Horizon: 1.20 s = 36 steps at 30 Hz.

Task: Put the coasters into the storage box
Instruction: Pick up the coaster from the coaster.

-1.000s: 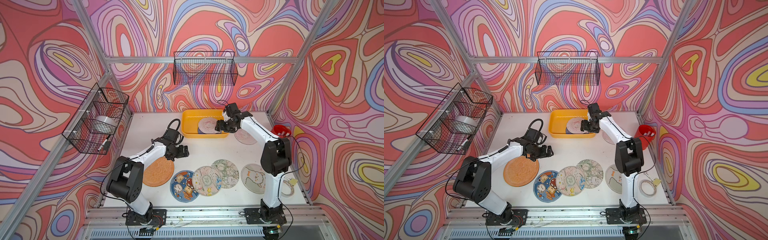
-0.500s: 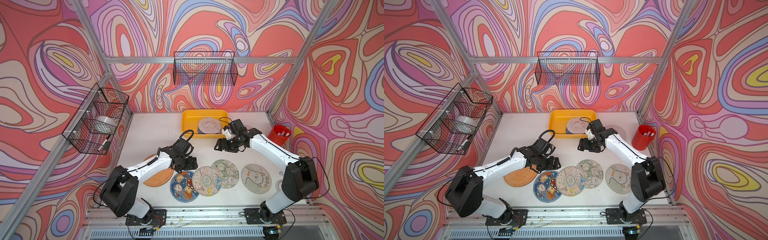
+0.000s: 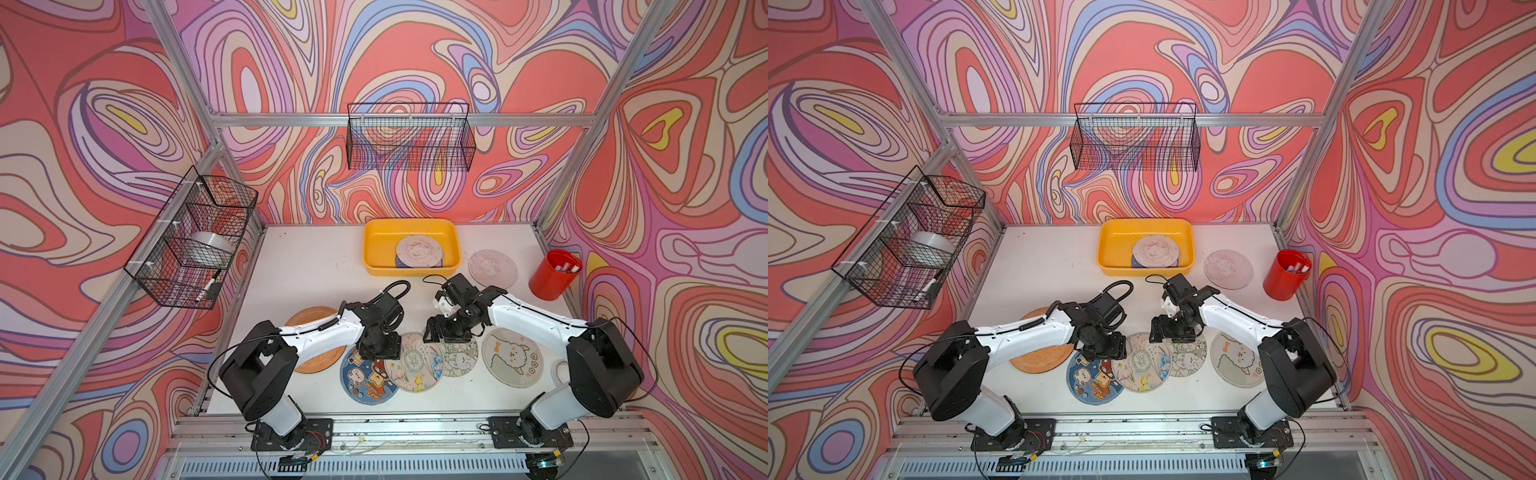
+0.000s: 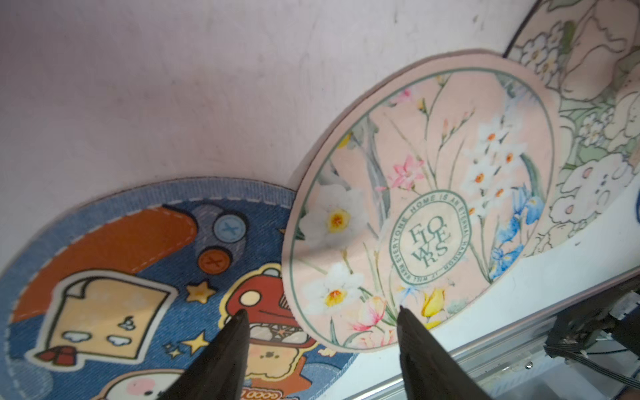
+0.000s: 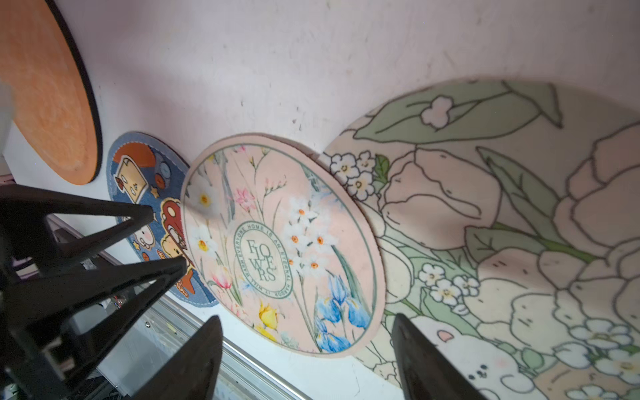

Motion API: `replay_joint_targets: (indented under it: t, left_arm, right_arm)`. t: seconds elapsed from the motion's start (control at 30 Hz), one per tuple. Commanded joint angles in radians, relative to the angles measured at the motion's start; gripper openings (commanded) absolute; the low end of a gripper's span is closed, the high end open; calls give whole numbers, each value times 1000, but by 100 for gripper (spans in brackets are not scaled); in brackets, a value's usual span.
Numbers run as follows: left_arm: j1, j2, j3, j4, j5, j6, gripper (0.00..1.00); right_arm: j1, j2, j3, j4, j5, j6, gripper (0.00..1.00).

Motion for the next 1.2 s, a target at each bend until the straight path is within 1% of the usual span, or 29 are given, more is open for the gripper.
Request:
replay_joint_targets:
  t: [0.0, 0.13, 0.63, 1.17]
  left_arm:
    - [-9, 31, 30, -56, -21, -3, 68]
    - [-18, 58, 58, -71, -21, 12, 68]
    - [-37, 130, 107, -91, -13, 32, 61]
    - [-45, 162, 123, -96, 0, 37, 57]
  right_arm:
    - [17, -23, -29, 34, 4, 12, 77]
    - [21, -19, -57, 48, 9, 10, 76]
    - [31, -8, -105, 63, 28, 13, 71]
    - [77, 28, -132, 120, 6, 48, 65]
